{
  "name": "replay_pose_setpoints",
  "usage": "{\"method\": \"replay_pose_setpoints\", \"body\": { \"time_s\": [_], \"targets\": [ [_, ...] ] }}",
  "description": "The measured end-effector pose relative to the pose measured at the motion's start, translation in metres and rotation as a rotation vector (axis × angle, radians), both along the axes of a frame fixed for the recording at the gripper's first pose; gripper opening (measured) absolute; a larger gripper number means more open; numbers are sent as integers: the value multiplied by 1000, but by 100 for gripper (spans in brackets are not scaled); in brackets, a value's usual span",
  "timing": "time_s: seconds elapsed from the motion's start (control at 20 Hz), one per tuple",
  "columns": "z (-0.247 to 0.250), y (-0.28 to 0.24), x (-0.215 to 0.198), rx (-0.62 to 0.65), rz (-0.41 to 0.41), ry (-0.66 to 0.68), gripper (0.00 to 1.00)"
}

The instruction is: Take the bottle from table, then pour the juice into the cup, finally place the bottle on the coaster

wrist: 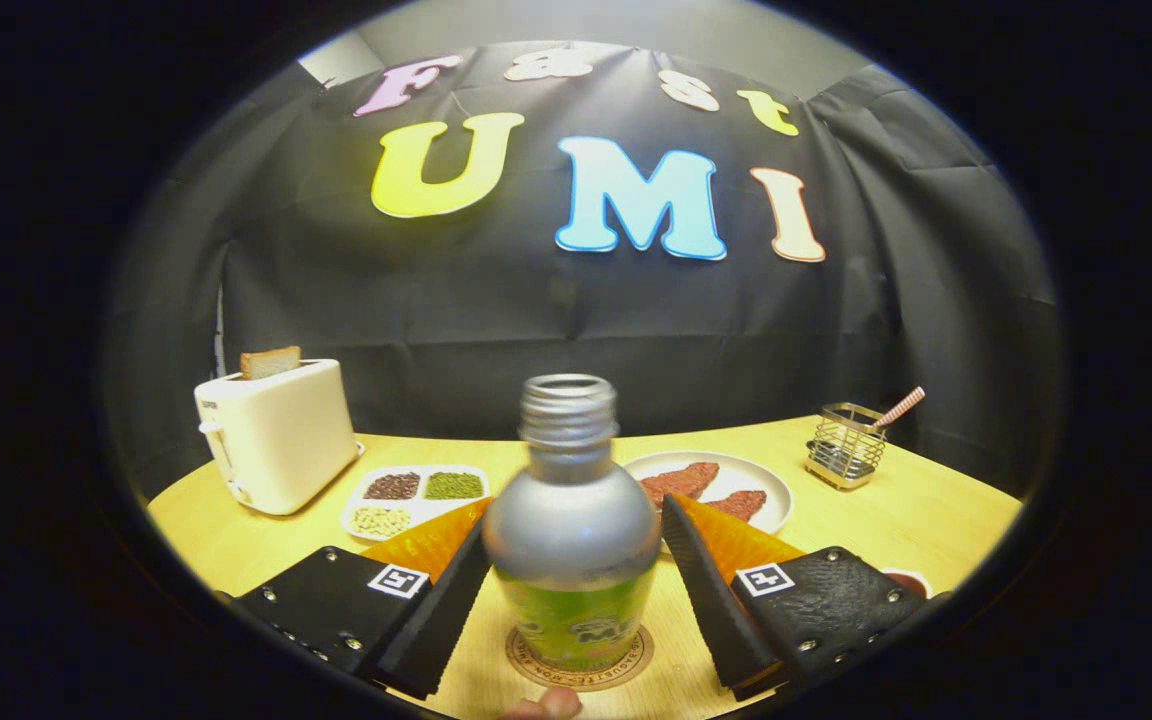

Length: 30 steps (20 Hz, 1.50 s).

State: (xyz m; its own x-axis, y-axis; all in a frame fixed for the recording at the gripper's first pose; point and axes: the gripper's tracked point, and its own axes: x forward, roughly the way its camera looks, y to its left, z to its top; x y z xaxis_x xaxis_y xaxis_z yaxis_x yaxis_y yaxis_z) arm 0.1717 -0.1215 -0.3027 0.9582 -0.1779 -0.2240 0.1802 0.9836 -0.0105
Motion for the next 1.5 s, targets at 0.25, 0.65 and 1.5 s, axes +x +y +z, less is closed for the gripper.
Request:
{"method": "replay_pose_setpoints", "body": {
  "time_s": [0.25, 0.65, 1.5],
  "targets": [
    [58, -8, -23, 15, -17, -63, 96],
    [194, -12, -54, 88, -53, -160, 98],
    [268, -55, -135, -99, -92, -219, 98]
  ]
}}
